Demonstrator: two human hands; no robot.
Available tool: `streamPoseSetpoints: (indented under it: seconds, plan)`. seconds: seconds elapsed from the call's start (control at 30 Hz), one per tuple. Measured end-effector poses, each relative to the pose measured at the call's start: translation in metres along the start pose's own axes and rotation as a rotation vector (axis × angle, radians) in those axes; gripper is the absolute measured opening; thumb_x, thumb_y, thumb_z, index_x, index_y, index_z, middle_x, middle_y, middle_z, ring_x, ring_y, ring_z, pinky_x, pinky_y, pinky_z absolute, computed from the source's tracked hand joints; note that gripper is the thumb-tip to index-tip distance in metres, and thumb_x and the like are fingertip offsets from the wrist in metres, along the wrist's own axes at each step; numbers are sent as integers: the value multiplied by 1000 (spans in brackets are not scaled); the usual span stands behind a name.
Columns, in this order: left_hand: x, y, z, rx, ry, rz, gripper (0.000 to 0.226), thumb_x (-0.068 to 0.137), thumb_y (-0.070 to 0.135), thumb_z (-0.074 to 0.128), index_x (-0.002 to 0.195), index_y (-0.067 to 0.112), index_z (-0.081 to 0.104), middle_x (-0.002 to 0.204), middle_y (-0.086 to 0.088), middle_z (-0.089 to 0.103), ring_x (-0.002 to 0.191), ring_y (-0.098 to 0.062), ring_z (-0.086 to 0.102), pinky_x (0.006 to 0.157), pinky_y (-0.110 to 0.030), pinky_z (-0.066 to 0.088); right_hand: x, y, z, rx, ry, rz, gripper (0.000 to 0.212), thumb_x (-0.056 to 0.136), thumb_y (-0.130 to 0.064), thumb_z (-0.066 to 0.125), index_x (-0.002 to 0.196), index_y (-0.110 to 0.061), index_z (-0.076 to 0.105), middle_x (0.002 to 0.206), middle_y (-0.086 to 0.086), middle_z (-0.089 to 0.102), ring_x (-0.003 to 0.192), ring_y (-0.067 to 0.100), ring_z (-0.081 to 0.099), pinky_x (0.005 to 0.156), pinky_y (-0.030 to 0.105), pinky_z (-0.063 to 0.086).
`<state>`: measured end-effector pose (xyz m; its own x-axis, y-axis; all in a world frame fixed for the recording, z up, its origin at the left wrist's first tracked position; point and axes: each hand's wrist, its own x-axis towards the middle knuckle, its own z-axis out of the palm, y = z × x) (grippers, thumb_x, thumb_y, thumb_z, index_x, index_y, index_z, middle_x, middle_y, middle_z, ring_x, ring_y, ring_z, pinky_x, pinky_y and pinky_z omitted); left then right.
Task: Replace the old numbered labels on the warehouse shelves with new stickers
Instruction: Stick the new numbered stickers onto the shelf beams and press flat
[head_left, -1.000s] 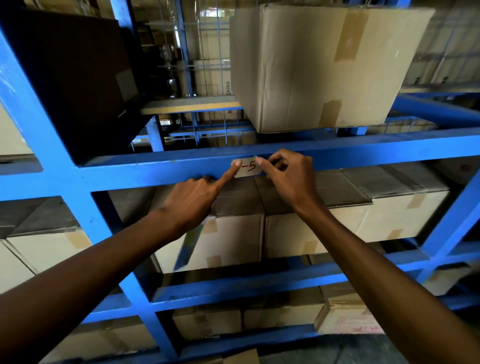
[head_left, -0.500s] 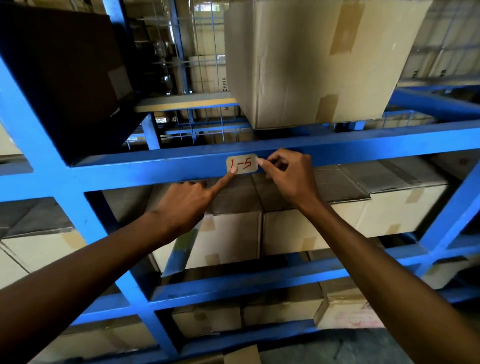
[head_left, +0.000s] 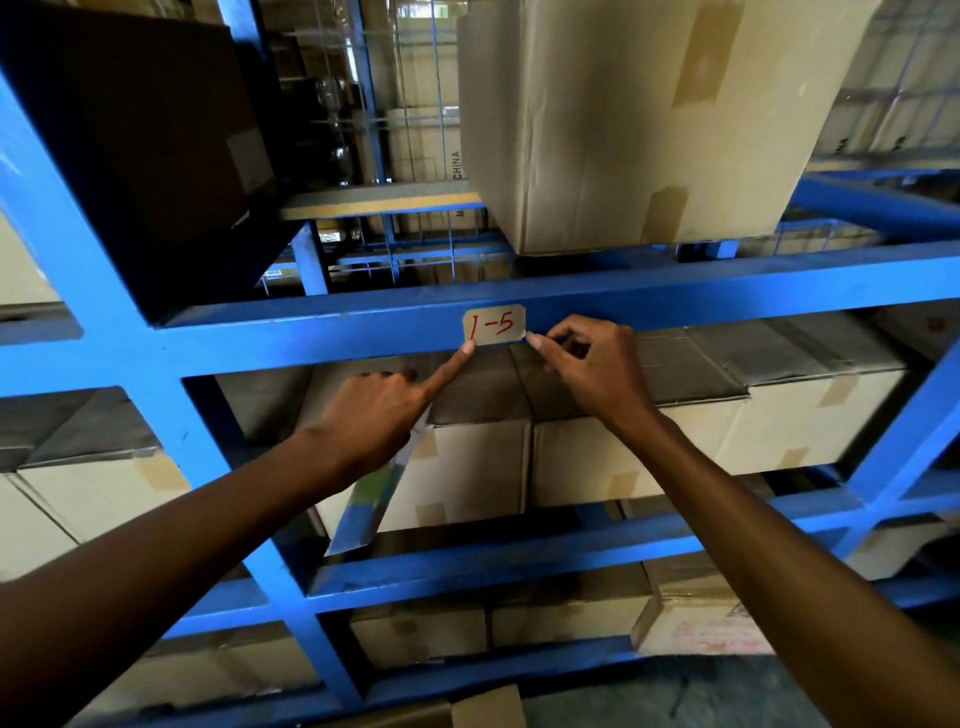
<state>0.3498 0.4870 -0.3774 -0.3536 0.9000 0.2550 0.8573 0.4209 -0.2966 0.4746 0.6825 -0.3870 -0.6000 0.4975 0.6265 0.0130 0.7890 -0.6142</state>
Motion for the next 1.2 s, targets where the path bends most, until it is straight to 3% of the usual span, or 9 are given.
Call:
streamPoseSetpoints:
  seconds: [0.27, 0.37, 0.6, 0.8, 0.83, 0.9, 1.0, 1.1, 1.2]
  plan:
    - [-3, -2, 1, -107, -21, -27, 92, 91, 4, 42, 133, 39, -31, 68, -3, 43, 54, -19, 42, 51, -32, 34, -5, 3, -2, 44, -1, 78, 19, 86, -33, 61, 81, -15, 64, 72, 0, 65, 68, 12, 63, 65, 34, 55]
    - [-7, -2, 0, -140, -58, -31, 90, 91, 5, 43, 140, 37, -26, 63, 1, 35, 50, -15, 36, 47, -28, 28, -7, -5, -3, 31, -16, 92, 24, 84, -38, 61, 81, -15, 64, 74, 0, 65, 69, 12, 63, 63, 29, 53]
    - [-5, -16, -1, -257, -92, -50, 81, 90, 5, 47, 148, 27, -4, 96, -11, 60, 74, -22, 54, 55, -29, 34, -5, -12, 5, -69, -29, 152, 21, 86, -34, 61, 87, -13, 65, 82, 4, 68, 75, 11, 62, 67, 29, 52]
    - [-19, -13, -2, -790, -23, 43, 70, 90, 7, 54, 147, 26, 19, 71, 3, 55, 65, -12, 52, 72, -38, 45, -18, -20, 5, -12, -62, 191, 21, 89, -31, 58, 84, -13, 66, 75, 3, 68, 73, 12, 64, 68, 34, 54]
    - [-22, -10, -5, -861, -8, 10, 69, 90, 7, 55, 147, 26, 21, 83, -3, 62, 76, -18, 59, 79, -42, 47, -22, -24, 7, -2, -79, 197, 22, 88, -33, 58, 84, -13, 67, 75, 3, 69, 73, 13, 64, 68, 34, 53]
    - [-29, -8, -12, -1018, 10, -58, 68, 89, 5, 56, 146, 24, 25, 121, -22, 57, 106, -31, 54, 87, -30, 44, -32, -35, 10, 39, -106, 231, 26, 86, -37, 60, 89, -13, 69, 81, 3, 71, 77, 11, 64, 69, 28, 52]
    - [-38, -12, -19, -1299, 8, -123, 69, 87, -1, 57, 145, 23, 29, 118, -19, 59, 88, -13, 60, 70, -5, 48, -49, -54, 11, 152, -138, 393, 42, 82, -43, 63, 111, -11, 63, 101, 2, 68, 92, 8, 62, 75, 13, 46]
    - [-48, -24, -22, -1559, -13, -171, 72, 85, -2, 59, 142, 30, 30, 103, 1, 63, 89, -7, 63, 68, -10, 54, -71, -71, 8, 351, -215, 523, 60, 71, -43, 72, 123, -19, 53, 114, 0, 66, 107, 13, 62, 84, 20, 47]
    - [-62, -37, -27, -1703, -11, -172, 72, 82, -7, 59, 141, 27, 33, 96, 4, 63, 71, 0, 67, 59, -12, 54, -100, -96, 13, 509, -229, 591, 61, 73, -13, 76, 127, -19, 47, 112, 7, 70, 103, 18, 66, 87, 31, 53]
